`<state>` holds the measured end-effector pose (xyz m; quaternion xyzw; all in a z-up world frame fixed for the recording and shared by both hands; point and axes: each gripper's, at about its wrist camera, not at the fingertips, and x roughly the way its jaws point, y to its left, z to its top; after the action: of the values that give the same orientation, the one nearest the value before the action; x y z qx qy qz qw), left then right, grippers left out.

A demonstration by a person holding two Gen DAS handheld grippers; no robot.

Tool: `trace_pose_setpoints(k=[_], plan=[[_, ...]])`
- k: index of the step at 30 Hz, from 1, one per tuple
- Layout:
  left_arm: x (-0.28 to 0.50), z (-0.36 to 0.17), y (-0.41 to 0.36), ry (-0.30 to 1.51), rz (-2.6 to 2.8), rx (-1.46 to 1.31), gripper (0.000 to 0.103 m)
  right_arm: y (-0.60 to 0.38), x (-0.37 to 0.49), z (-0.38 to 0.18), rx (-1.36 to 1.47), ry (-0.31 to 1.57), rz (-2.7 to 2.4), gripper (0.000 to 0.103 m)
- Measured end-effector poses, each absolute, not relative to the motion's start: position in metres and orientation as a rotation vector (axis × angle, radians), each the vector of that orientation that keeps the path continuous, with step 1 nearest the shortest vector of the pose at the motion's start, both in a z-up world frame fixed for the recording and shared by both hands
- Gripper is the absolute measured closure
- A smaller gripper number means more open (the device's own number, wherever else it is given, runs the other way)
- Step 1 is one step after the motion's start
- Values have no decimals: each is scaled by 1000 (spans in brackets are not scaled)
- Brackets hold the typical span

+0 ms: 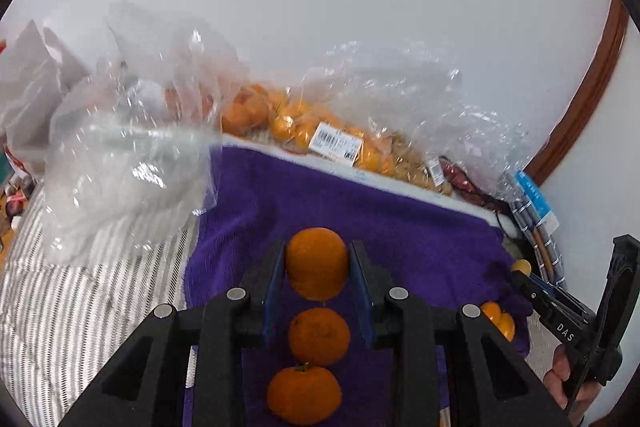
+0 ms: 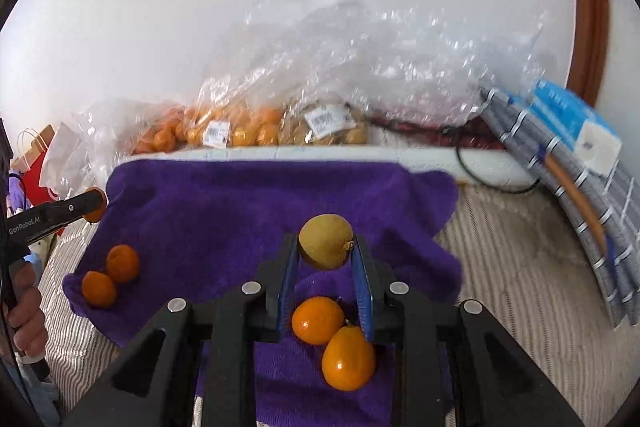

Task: Organize fruits
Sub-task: 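Carry the orange and yellow-green fruit onto the towel and open both tools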

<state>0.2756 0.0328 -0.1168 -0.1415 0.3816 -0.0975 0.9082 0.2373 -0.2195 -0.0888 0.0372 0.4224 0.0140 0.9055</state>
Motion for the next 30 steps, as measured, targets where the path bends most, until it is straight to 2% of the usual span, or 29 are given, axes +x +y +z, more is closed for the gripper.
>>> trace_pose_setpoints(k=[17, 30], plan=[[284, -142, 24, 845, -172, -256, 73, -229, 246, -123, 89, 938, -12, 76], [288, -150, 27, 872, -150, -258, 73, -228, 234, -110, 63, 906, -23, 72]])
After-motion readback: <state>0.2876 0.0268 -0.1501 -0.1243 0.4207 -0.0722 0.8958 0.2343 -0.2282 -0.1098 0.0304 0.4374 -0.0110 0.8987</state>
